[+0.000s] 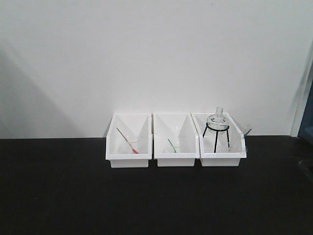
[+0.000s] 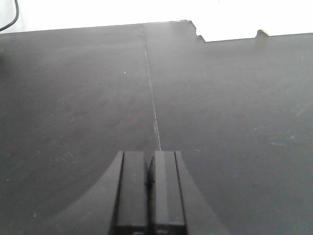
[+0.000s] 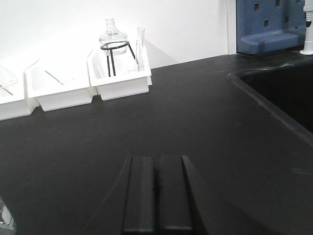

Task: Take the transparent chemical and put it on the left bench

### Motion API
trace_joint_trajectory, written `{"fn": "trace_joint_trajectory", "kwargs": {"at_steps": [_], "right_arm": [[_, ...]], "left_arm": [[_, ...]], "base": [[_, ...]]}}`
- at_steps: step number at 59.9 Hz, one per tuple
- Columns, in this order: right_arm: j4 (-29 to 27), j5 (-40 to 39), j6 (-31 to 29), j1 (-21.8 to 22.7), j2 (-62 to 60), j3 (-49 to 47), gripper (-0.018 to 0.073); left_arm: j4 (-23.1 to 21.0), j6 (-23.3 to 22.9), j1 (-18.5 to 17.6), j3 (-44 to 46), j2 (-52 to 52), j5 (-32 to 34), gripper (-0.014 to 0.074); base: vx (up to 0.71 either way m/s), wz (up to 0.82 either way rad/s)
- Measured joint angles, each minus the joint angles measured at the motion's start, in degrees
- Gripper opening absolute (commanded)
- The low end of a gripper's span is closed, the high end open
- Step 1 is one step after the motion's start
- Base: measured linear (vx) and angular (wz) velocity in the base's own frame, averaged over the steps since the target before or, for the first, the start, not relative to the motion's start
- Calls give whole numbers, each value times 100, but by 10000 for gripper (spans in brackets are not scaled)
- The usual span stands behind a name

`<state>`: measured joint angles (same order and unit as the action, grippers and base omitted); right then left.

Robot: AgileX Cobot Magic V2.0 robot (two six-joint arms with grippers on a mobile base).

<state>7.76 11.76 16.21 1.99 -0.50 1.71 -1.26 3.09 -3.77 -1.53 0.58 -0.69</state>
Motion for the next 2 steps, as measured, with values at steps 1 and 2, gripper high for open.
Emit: {"fn": "trace_joint_trajectory", "kwargs": {"at_steps": [1, 2], "right_arm": [[0, 0, 0, 0, 0, 0, -8], [0, 0, 0, 0, 0, 0, -8]], "left_arm": [[0, 0, 0, 0, 0, 0, -3], [0, 0, 0, 0, 0, 0, -3]], "base": [[0, 0], [0, 0]]}}
